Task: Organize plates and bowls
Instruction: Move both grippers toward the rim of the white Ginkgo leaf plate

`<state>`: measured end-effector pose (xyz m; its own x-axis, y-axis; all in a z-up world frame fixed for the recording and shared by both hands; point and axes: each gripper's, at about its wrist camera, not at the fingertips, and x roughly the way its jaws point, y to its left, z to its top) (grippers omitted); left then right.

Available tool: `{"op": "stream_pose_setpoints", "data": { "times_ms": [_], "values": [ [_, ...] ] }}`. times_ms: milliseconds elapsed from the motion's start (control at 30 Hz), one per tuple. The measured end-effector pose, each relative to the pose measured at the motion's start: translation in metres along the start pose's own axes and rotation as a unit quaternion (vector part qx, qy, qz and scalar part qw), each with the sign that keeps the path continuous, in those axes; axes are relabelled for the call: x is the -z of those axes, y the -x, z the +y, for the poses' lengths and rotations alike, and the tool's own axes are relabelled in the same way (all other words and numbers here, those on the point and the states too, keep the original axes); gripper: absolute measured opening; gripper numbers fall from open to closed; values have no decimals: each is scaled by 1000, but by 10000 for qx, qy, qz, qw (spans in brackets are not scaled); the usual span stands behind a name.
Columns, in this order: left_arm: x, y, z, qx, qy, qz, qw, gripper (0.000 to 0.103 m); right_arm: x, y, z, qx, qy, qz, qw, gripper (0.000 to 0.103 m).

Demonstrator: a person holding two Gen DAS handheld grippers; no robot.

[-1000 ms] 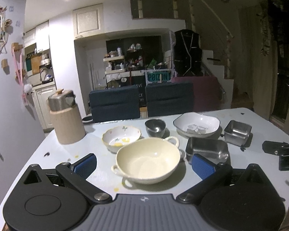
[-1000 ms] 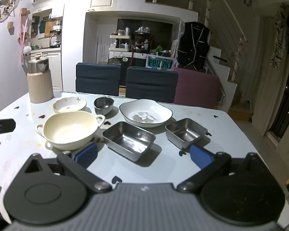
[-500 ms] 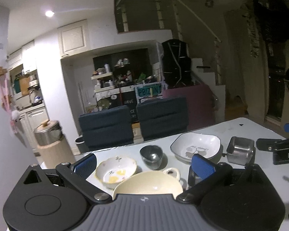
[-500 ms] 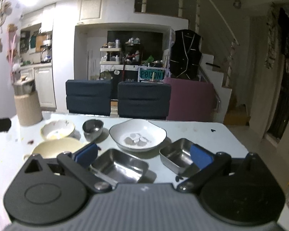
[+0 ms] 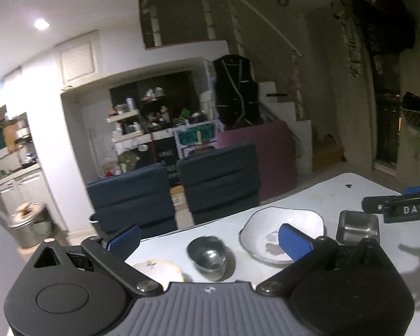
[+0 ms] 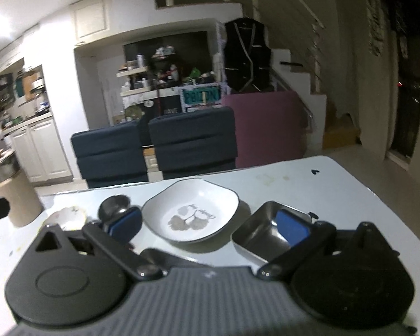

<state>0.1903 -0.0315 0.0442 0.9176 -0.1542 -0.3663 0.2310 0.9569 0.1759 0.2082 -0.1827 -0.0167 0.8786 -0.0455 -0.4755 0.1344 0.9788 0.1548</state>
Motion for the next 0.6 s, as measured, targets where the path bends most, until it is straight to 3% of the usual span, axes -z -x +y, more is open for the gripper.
{"op": "stream_pose_setpoints", "data": {
  "times_ms": [133,400,600],
  "values": [
    [-14,-36,4,218,32,49,9997,103,-5,-25,-11,-105,-386,-60,9992,103],
    [-35,-113,-2,496,-258,583,9967,103,-13,-86,-31,-580,-1287,382,9892,103],
    [-32,-167,-2,616,-447,954,9925,103,-12,-130,-50,-970,-2160,803,9682,103]
  ]
}}
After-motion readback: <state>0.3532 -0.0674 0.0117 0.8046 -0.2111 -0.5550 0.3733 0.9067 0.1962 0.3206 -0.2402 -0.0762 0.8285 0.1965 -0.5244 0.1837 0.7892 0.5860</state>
